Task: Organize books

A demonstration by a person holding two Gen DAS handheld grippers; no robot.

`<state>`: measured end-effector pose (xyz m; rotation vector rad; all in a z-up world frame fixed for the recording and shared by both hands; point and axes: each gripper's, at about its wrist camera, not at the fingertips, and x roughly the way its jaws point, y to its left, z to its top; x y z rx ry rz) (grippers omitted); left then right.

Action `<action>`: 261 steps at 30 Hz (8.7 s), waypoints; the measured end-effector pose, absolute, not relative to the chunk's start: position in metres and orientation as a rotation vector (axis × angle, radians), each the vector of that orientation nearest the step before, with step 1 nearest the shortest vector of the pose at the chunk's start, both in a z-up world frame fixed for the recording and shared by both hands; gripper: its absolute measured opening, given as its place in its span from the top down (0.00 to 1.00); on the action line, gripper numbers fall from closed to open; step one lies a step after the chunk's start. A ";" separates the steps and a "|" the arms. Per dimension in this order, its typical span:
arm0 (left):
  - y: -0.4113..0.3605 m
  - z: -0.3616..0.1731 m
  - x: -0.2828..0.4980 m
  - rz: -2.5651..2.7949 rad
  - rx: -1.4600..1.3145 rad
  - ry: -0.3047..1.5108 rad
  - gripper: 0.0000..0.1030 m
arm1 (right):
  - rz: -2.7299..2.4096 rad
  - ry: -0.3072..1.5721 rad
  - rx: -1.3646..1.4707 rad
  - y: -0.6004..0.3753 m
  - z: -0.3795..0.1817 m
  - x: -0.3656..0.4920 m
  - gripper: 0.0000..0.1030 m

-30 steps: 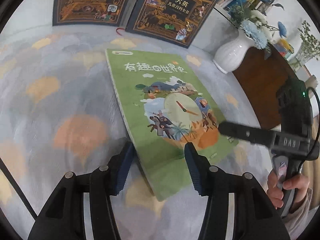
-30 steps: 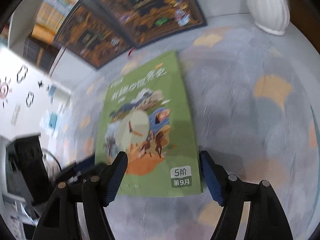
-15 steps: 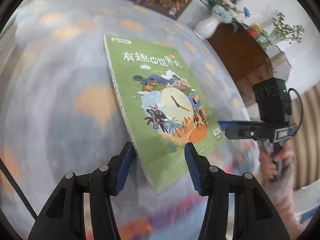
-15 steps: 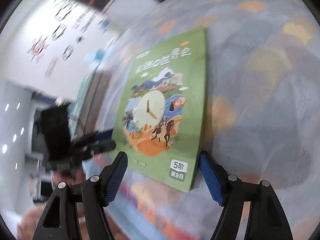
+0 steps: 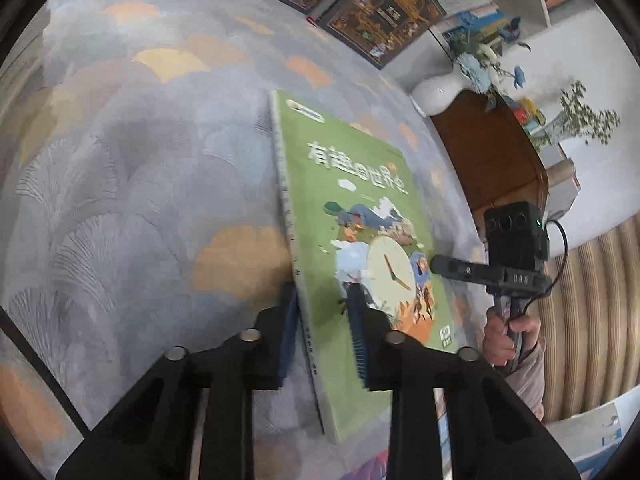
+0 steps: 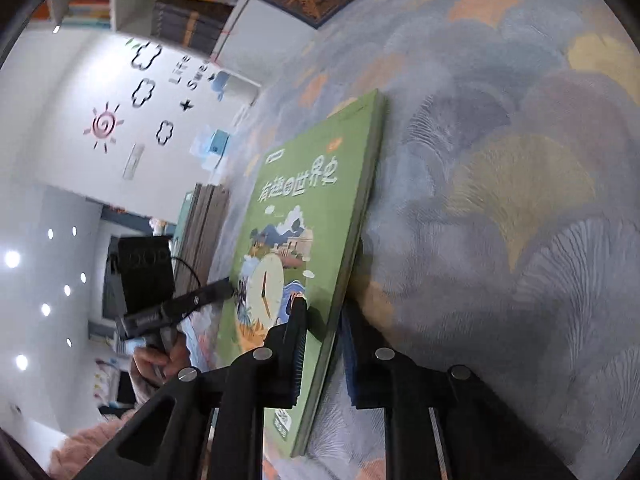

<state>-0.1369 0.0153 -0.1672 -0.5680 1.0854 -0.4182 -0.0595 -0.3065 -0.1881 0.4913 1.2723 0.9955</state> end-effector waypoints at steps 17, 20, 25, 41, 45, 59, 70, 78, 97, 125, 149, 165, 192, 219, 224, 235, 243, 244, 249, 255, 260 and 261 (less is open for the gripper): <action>0.005 -0.137 -0.160 -0.237 -0.304 1.086 0.74 | 0.891 1.209 0.329 -0.274 -0.153 -0.101 0.82; 0.019 -0.136 -0.166 -0.241 -0.365 1.088 0.74 | 0.907 1.195 0.334 -0.268 -0.149 -0.109 0.82; 0.029 -0.127 -0.178 -0.223 -0.346 1.072 0.74 | 0.939 1.179 0.296 -0.252 -0.138 -0.122 0.81; 0.046 -0.097 -0.191 -0.245 -0.362 1.005 0.74 | 0.975 1.072 0.227 -0.230 -0.105 -0.141 0.79; 0.051 -0.088 -0.193 -0.241 -0.348 0.983 0.74 | 0.984 1.058 0.227 -0.223 -0.096 -0.141 0.79; 0.074 -0.073 -0.196 -0.247 -0.377 0.944 0.73 | 1.002 1.021 0.209 -0.203 -0.076 -0.148 0.79; 0.100 -0.047 -0.204 -0.234 -0.356 0.876 0.73 | 1.043 0.998 0.216 -0.180 -0.060 -0.148 0.78; 0.131 -0.029 -0.215 -0.232 -0.380 0.831 0.73 | 1.092 0.957 0.197 -0.150 -0.036 -0.149 0.78; 0.225 -0.003 -0.242 -0.110 -0.404 0.719 0.71 | 1.228 0.955 0.147 -0.056 -0.034 -0.148 0.77; 0.302 -0.075 -0.234 -0.009 -0.388 0.850 0.68 | 1.255 1.151 0.090 0.045 -0.094 -0.147 0.75; 0.264 -0.073 -0.232 0.081 -0.201 0.904 0.63 | 1.186 1.189 0.157 0.039 -0.106 -0.132 0.75; 0.258 -0.045 -0.259 0.231 -0.211 0.831 0.56 | 1.134 1.232 0.154 0.049 -0.093 -0.135 0.31; 0.044 -0.029 -0.234 0.034 -0.070 0.808 0.01 | 0.353 0.860 0.037 -0.160 -0.025 -0.197 0.00; 0.043 -0.029 -0.207 0.069 -0.079 0.828 0.01 | 0.399 0.927 -0.112 -0.140 -0.041 -0.164 0.00; 0.047 -0.032 -0.202 0.051 -0.112 0.839 0.01 | 0.385 0.913 -0.118 -0.138 -0.039 -0.167 0.00; 0.046 -0.033 -0.207 0.058 -0.104 0.838 0.01 | 0.393 0.911 -0.116 -0.136 -0.038 -0.170 0.00; 0.046 -0.033 -0.210 0.055 -0.109 0.837 0.01 | 0.401 0.911 -0.112 -0.133 -0.038 -0.177 0.00; 0.046 -0.033 -0.210 0.053 -0.108 0.837 0.01 | 0.401 0.911 -0.111 -0.134 -0.038 -0.178 0.00; 0.046 -0.032 -0.213 0.051 -0.113 0.828 0.01 | 0.414 0.914 -0.098 -0.135 -0.037 -0.179 0.00; 0.044 -0.032 -0.214 0.066 -0.103 0.825 0.01 | 0.421 0.918 -0.096 -0.135 -0.039 -0.180 0.00; 0.042 -0.031 -0.215 0.076 -0.089 0.817 0.01 | 0.435 0.928 -0.083 -0.136 -0.041 -0.181 0.00; 0.041 -0.031 -0.214 0.080 -0.085 0.818 0.01 | 0.430 0.927 -0.087 -0.136 -0.041 -0.181 0.00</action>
